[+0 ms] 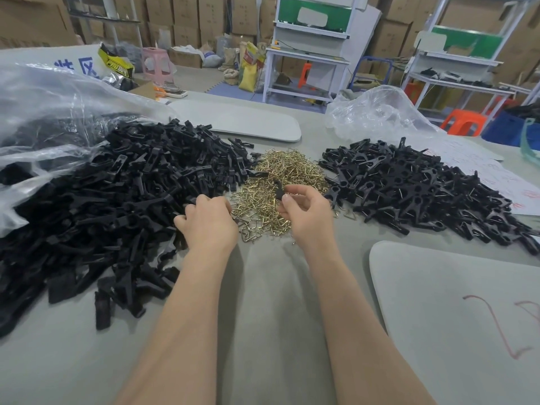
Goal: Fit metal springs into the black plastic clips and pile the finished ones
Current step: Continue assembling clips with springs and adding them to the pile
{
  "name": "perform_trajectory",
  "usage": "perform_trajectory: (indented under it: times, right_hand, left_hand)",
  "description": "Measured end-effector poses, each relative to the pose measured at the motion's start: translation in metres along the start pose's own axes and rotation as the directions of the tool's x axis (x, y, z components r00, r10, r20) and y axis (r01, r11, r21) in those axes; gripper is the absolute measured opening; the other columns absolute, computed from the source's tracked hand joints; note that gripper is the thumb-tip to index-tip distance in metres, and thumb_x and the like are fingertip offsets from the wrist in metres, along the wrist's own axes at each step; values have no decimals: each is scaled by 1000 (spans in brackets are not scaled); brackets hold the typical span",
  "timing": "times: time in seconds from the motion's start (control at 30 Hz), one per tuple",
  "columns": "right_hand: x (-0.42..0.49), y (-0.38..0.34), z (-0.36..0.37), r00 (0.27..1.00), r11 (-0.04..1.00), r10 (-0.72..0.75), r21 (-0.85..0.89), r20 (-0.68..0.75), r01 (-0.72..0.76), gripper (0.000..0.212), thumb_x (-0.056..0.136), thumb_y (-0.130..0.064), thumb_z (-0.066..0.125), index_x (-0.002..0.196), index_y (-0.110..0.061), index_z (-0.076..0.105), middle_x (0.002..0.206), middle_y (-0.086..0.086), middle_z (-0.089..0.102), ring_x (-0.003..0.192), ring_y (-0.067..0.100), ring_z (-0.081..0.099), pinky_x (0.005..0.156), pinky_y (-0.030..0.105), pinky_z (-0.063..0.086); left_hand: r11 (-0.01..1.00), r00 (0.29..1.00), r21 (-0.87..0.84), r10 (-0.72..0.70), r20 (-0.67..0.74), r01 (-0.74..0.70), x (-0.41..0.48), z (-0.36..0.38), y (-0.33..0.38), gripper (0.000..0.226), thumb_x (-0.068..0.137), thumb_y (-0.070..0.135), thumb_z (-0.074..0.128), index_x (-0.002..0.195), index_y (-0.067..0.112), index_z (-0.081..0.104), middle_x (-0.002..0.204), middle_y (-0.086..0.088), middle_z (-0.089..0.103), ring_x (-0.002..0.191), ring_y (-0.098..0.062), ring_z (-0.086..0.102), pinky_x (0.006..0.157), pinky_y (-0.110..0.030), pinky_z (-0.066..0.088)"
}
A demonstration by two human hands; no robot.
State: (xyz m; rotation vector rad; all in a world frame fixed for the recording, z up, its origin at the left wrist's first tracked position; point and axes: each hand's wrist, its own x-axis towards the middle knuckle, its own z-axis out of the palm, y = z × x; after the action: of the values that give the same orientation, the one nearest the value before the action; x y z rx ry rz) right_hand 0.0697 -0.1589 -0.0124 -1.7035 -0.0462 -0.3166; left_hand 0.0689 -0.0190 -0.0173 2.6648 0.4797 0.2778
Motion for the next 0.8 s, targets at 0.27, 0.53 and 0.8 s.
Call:
perform_trajectory:
  times: [0.27,0.53,0.8]
  right_hand:
    - [0,1,-1,1000,1000,-7,-29,4,7,16,94,-8,54,96,-24,57,87,1,67,81,13,67,80,31,56]
    - [0,1,0,1000,1000,-4,-25,3,4,12,95,-8,53,99,-18,57,87,0,67,82,15,67,80,31,56]
    - [0,1,1,1000,1000,-3,-26,12,4,16,95,-8,53,95,-24,56,88,0,67,80,13,67,77,28,56]
  left_hand:
    - [997,1000,-71,15,-6,-16,3,2,-1,17,94,19,53,106,22,64,116,-5,56,108,-27,54,93,-41,31]
    - [1000,1000,-14,28,-8,-28,-1,-2,1,22,95,22,49,110,27,64,124,-4,52,119,-30,41,98,-43,30]
    - [996,999,85,8,47,-12,1,-4,1,21,91,13,51,102,27,62,107,0,58,114,-28,38,89,-41,25]
